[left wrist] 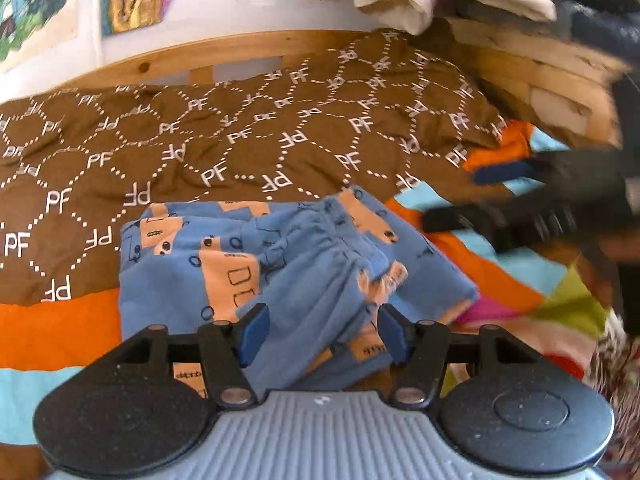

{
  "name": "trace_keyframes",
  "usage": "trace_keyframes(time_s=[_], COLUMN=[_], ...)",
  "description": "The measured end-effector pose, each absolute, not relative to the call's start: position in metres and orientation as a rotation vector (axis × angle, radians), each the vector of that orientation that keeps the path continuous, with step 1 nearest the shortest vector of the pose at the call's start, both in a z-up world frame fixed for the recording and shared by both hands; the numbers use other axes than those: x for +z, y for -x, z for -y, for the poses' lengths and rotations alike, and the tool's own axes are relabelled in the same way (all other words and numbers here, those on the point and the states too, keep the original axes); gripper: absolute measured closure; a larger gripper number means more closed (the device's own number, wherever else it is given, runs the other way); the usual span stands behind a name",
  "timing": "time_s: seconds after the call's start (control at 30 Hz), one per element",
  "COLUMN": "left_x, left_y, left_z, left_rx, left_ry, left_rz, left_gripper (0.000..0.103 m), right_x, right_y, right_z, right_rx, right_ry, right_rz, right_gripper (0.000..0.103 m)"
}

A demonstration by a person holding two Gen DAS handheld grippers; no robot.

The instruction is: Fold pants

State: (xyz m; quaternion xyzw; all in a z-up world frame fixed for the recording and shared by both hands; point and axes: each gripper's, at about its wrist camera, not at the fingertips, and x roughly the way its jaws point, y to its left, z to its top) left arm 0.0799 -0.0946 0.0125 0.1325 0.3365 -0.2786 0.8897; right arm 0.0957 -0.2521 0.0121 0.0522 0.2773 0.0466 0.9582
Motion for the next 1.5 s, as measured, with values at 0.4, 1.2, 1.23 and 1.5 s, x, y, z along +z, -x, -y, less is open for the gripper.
trace_keyframes(time_s=[0.4, 1.2, 1.23, 1.5], left_x=[0.005, 0.041, 0.038, 0.023], left_y=[-0.075, -0.078, -0.078, -0.092], left_z=[0.102, 0.107, 0.11, 0.096], left_rx=[-0.596, -0.706, -0.712, -0.719], left_ry=[-0.352, -0.192, -0.193, -0.132], left_rz=[-0.661, -0.689, -0.696, -0.805], left_gripper=[0.085, 0.097, 0.097, 0.069], right_x=[-0.004, 0.033, 0.036, -0.004], right_y=[-0.184, -0.152, -0.15, -0.147], right_z=[0.253, 0.289, 0.29, 0.281], right_rx=[0.319, 0.245, 0.236, 0.137], right_ry=[-0.431, -0.574, -0.554, -0.405], right_rz=[-0.68, -0.624, -0.629, -0.72], right_gripper=[0.039, 0.093, 0.093, 0.071])
